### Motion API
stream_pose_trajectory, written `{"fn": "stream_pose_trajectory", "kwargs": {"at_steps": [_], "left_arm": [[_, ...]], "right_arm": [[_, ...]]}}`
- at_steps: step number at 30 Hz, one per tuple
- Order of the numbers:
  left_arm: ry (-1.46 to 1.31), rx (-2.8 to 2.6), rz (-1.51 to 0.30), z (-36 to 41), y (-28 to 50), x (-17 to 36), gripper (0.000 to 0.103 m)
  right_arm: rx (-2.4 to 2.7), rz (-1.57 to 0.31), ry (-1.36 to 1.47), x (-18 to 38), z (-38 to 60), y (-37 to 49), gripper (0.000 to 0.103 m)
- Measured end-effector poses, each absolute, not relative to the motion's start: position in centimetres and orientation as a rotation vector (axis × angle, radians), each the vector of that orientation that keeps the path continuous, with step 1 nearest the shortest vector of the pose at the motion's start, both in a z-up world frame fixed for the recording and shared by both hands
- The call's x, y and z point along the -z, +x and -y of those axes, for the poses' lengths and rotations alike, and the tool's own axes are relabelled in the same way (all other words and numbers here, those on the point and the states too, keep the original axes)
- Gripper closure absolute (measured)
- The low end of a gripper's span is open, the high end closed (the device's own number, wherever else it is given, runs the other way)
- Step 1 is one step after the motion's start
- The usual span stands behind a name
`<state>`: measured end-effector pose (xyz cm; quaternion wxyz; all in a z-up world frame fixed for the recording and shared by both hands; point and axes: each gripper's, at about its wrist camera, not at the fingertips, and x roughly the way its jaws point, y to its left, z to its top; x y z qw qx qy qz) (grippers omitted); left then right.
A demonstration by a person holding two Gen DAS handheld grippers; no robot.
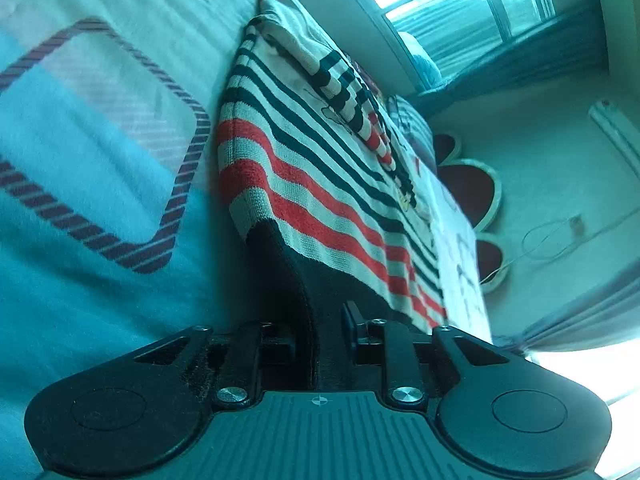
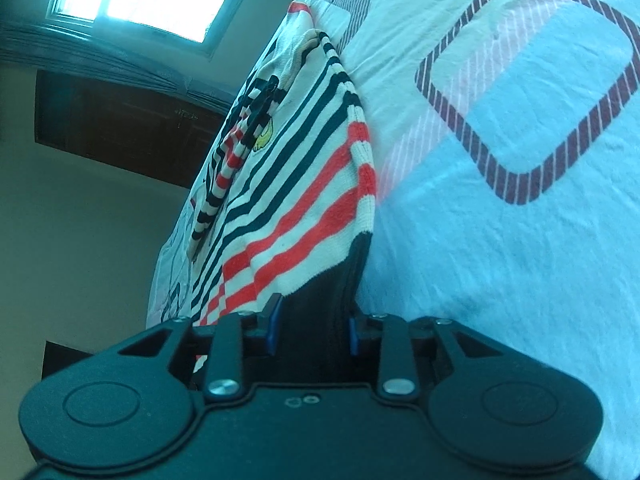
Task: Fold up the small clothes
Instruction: 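Lift the hem with both grippers and fold it over toward the black collar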
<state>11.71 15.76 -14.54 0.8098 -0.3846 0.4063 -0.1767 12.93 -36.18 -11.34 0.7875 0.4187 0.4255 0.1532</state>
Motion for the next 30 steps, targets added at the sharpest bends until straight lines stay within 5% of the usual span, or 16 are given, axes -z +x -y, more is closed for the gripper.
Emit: {"fn": "stream_pose_trajectory", "kwargs": {"at_steps": [8, 13, 17, 30], "left_arm": [[-0.777, 0.369, -0.693, -18.5, 10.1, 10.2, 0.098], [-0.715, 0.309, -0.820, -17.2, 9.4, 14.0, 0.098], [-0.832, 0.291, -0.757, -17.8, 8.8, 14.0, 0.098], [-0.777, 0.353, -0.491, -18.4, 18.0, 4.3, 0.098]], "right_arm": [[-0.377, -0.756, 0.774, 6.0, 37.0, 11.4, 0.097], [-0.270, -0.900, 0.740, 10.4, 37.1, 11.6, 0.098], [-0.277, -0.844, 0.809, 10.0, 37.4, 11.1, 0.098], [-0.380, -0.642, 0.695, 0.4, 36.5, 20.8, 0.098]]}}
